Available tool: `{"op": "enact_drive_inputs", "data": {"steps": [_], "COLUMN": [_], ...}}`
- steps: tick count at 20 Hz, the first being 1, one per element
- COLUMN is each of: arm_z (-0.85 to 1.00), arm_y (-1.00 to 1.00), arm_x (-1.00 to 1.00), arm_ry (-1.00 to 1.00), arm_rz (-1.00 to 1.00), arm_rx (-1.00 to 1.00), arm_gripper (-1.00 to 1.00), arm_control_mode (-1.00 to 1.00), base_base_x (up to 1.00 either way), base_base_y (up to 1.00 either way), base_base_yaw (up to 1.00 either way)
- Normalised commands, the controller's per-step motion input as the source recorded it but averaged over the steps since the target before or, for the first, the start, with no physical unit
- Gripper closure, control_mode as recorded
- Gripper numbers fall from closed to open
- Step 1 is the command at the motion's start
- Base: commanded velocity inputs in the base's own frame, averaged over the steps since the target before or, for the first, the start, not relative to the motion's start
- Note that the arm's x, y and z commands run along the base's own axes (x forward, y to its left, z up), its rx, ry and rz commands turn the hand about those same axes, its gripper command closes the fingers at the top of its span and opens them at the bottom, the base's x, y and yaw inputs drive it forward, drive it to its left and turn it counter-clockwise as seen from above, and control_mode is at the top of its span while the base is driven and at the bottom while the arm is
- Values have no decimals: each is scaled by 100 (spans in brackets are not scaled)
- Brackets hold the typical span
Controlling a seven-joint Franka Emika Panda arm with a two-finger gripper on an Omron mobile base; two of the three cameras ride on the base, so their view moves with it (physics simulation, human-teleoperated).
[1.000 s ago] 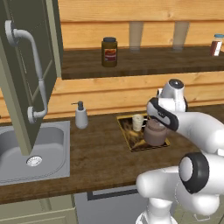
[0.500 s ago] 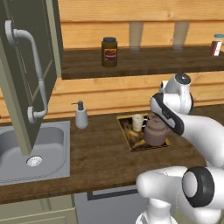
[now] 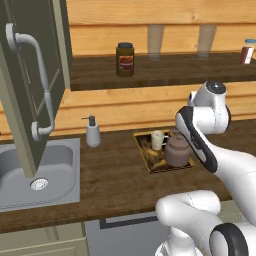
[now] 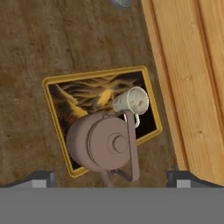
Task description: Pick the kettle from the counter and place it on the tray. Then pick the mug from the cabinet and place it on the tray. Then close the cabinet doors.
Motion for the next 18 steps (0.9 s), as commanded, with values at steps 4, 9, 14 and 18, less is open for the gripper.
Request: {"op": "enact_drive_inputs", "data": {"steps": [4,9,14,18], "arm_z": [46,60,61,42], "arm_y": [5,0,8,19], "arm_x": [-78,-80,-82,-87], "arm_ry": [0,0,0,0], "arm_rz": [-12,-20,-25,-29], "arm_rx": [5,12,17,19], "arm_gripper": [-100,-100,-100,-100], "arm_control_mode": [-100,-100,-100,-100], "base_base_x": [0,0,0,0], "base_base_y": [0,0,0,0], "base_base_yaw": [0,0,0,0]}}
